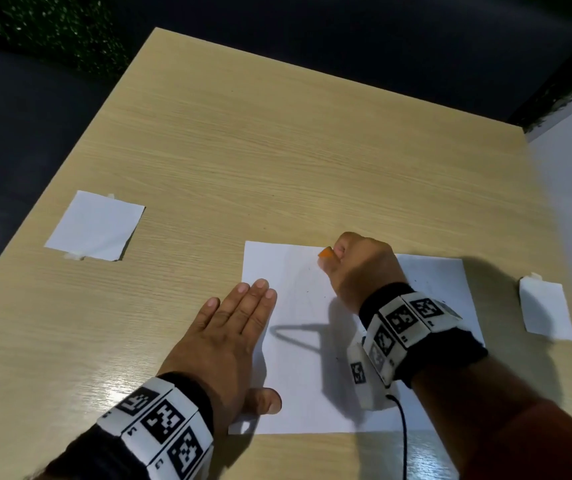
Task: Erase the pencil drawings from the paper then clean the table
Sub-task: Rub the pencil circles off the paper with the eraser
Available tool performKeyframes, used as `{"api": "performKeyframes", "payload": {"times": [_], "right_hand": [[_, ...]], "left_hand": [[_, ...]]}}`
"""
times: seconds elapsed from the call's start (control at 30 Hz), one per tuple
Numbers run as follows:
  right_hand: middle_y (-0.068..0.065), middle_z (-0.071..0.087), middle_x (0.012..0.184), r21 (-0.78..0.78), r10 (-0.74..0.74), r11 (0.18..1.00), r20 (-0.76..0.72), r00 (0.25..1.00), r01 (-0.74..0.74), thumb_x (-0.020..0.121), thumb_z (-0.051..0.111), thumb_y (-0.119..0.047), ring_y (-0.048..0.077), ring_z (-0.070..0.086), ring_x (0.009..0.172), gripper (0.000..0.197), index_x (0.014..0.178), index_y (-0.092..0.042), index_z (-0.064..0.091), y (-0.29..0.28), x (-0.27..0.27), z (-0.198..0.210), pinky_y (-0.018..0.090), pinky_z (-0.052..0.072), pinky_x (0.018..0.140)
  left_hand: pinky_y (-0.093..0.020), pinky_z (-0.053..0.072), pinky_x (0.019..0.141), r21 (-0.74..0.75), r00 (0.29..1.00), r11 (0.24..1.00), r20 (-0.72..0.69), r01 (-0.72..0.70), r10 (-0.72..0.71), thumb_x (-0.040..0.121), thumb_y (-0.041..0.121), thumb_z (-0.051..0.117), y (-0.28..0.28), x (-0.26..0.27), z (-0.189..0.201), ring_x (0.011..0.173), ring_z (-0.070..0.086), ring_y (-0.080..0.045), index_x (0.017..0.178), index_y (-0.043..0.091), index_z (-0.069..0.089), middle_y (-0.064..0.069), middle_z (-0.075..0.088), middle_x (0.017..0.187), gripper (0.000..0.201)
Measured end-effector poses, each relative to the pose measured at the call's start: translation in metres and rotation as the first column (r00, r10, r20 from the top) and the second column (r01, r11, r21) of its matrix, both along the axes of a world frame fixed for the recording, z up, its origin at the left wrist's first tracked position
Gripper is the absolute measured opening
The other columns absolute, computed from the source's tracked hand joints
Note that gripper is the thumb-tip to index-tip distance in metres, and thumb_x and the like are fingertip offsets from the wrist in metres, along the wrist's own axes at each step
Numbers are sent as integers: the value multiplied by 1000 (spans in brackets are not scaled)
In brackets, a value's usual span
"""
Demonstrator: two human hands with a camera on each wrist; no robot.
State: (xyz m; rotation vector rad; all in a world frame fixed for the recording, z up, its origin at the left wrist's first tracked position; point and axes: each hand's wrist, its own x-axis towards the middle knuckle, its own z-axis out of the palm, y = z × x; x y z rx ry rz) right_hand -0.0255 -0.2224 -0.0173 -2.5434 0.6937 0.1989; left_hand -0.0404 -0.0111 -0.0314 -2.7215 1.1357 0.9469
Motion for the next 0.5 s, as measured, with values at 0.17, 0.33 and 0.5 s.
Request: {"api": "performKeyframes", "payload": {"times": [0.17,0.33,0.5], "right_hand": [[10,66,90,20,268,963,28,963,-269,91,56,-39,28,60,86,24,85,-15,58,44,-18,-6,32,47,76],[7,63,82,-53,-9,999,-58,998,6,94,48,-33,25,55,77,28,83,-9,57,-12,-8,4,28,39,65],[6,66,85,-67,220,972,-49,974,-223,94,47,-37,22,54,72,26,85,-14,58,28,-23,-1,28,39,64]], "left_hand": [[-34,-18,111,-57,998,998,61,-17,21,60,80,9,0,-2,-6,129,-42,-12,128,21,-49,7,-55,133,107],[-36,10,109,-188,998,981,40,-48,57,63,84,37,10,1,-18,142,8,-17,149,14,13,-1,0,157,113],[-32,-21,107,-239,987,971,158,11,27,65,85,22,6,-1,-21,125,-45,-8,132,25,-43,8,-51,139,111]]}}
